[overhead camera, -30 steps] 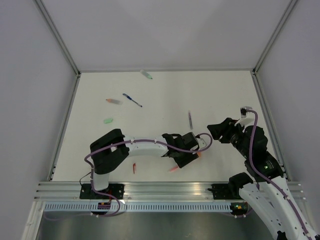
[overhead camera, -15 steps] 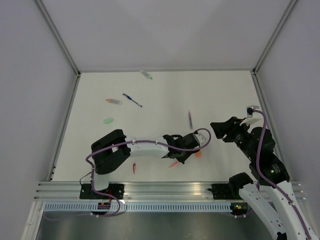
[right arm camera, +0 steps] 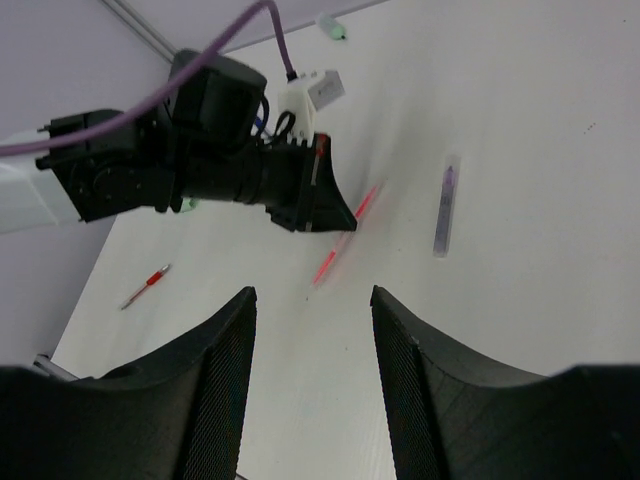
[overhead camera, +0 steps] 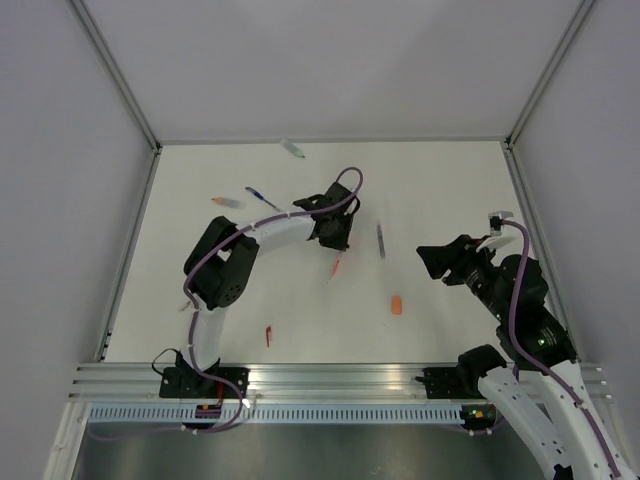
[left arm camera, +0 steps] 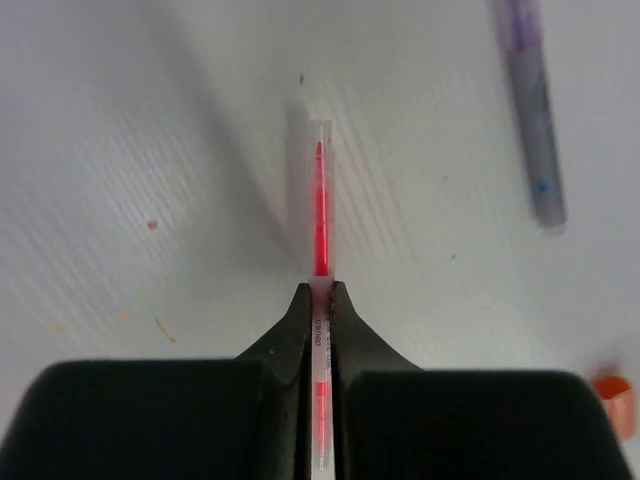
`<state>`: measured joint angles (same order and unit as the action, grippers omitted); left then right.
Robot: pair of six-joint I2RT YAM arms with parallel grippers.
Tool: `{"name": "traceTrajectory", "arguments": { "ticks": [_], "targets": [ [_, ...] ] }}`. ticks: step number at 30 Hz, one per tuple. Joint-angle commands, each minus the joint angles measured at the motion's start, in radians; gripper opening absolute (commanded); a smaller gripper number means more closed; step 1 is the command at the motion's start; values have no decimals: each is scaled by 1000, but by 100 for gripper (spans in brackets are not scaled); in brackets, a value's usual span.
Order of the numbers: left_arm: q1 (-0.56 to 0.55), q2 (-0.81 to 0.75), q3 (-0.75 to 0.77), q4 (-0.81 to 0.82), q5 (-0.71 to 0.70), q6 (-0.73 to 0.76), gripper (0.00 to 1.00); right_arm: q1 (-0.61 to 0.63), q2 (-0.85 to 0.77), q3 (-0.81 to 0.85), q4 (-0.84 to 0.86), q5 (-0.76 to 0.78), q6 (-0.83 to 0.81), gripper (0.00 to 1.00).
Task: Insert the pens into the pen caps
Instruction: Move the pen to the center of the board.
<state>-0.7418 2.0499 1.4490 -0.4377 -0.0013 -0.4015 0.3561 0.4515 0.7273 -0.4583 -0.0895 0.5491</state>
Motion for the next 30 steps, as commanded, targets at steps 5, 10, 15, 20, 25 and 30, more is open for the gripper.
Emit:
{"name": "traceTrajectory", "arguments": {
  "ticks": [5, 10, 15, 20, 25, 30],
  "targets": [
    [64, 127, 243, 77, 178, -335, 2, -3, 6, -69, 93, -58, -15, 56],
    [68, 193, 283, 109, 218, -424, 2, -3, -8, -63, 95, -73, -23, 56],
    [67, 194, 219, 157, 182, -502, 2, -2, -23, -60, 84, -50, -26, 56],
    [67, 184, 160, 188, 147, -536, 11, -3, -27, -58, 79, -52, -23, 56],
    [67, 167, 128, 212, 161, -547, 38, -3, -30, -58, 81, -52, -23, 56],
    [76, 89, 122, 145, 61, -481, 47, -3, -33, -63, 78, -55, -28, 56]
  ]
}}
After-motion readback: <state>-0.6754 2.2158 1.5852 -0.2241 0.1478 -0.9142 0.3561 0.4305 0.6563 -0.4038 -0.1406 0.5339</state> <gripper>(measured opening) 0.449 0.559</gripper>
